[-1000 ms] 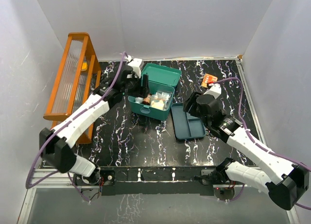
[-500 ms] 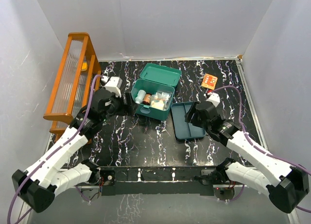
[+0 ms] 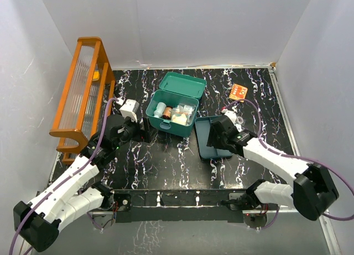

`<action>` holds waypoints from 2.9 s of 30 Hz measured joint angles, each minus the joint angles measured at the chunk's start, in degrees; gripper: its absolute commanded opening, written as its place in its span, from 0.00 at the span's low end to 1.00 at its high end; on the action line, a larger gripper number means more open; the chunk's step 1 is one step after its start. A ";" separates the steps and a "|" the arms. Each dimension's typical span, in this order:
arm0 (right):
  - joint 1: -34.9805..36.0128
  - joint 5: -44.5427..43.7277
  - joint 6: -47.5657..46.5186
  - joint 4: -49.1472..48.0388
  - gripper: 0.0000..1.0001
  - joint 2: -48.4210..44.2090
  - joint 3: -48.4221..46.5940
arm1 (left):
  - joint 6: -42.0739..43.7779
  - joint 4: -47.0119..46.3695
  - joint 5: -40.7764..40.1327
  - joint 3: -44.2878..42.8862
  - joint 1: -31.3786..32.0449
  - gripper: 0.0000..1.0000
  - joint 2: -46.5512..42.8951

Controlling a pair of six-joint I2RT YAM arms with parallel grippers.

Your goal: Organize the medicine kit

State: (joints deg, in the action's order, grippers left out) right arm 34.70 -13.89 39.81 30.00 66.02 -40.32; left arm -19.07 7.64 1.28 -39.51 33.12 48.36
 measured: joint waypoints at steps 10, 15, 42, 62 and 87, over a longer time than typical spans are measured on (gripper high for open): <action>-0.50 -2.40 -1.20 0.48 0.29 9.73 -1.68 | -0.11 -1.18 1.81 0.00 0.00 0.79 -2.25; -0.66 0.22 -2.80 0.11 0.17 11.61 -2.01 | -0.26 -1.25 1.84 0.07 0.00 0.78 -2.16; -1.11 0.68 1.70 3.08 0.45 2.21 -5.84 | 0.07 -1.18 2.14 0.09 0.00 0.76 0.11; -25.16 0.00 -11.52 3.45 0.38 15.39 -9.88 | -0.50 -1.18 2.14 0.07 0.00 0.77 0.98; -28.13 10.88 -16.37 -0.76 0.40 27.15 -13.16 | -1.49 -1.20 2.25 0.09 0.00 0.77 0.94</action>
State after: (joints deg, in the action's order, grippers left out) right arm 6.57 -3.01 23.44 29.23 93.17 -53.47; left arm -20.56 6.44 3.53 -39.42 33.12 49.30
